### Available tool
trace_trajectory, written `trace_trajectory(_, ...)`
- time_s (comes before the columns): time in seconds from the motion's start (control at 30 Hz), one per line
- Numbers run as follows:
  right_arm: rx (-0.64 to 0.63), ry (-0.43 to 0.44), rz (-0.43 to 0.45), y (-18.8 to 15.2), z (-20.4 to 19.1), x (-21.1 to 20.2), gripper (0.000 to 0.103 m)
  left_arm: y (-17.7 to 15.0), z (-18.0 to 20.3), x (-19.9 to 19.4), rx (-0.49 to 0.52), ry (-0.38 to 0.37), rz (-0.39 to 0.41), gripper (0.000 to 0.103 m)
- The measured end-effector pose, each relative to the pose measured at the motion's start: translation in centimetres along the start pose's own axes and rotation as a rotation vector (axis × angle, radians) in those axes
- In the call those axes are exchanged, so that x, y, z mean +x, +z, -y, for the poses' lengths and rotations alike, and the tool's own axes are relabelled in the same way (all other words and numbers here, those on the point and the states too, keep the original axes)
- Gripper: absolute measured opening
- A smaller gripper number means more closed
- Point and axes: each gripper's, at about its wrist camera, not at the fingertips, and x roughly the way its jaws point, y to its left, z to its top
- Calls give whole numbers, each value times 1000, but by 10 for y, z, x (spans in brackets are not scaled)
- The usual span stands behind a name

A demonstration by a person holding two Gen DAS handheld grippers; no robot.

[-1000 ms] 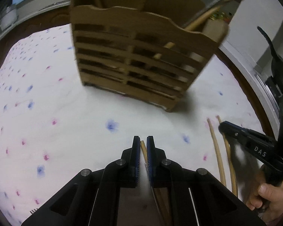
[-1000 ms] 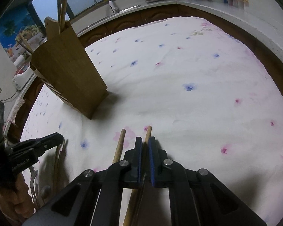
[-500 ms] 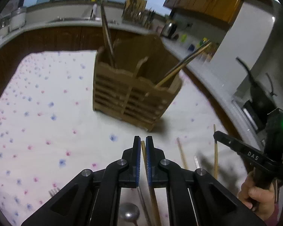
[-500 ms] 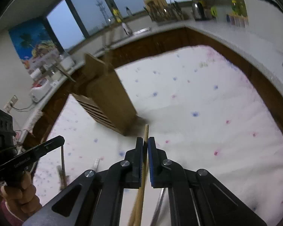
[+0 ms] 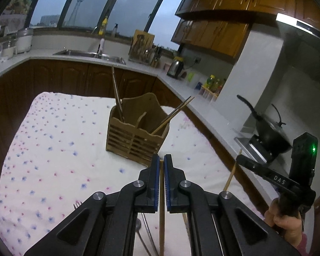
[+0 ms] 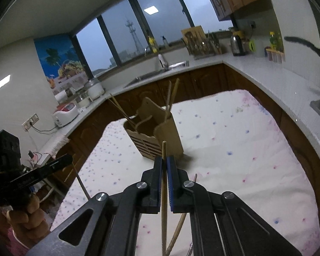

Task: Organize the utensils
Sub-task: 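Lift the bamboo chopsticks upright and carry both tools over the wooden holder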

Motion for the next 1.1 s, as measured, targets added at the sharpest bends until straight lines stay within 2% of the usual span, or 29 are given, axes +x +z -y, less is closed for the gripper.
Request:
trace_trajectory(0.23,-20,-2,55,6,-9,-18,5,-4,2,-30,2,-2,60,2)
trace_trajectory(0.5,-24,-2,85,11,-14,-22,5,2,-1,-40,0,11,112,2)
trace_trajectory(0.8,-34,0,111,21,-16,-21,5,15,-12,-39,0,32,157,2)
trace_trajectory(1.1,-47,9,155,51,-24,-10,5,44,-23,-30,2,47,214,2)
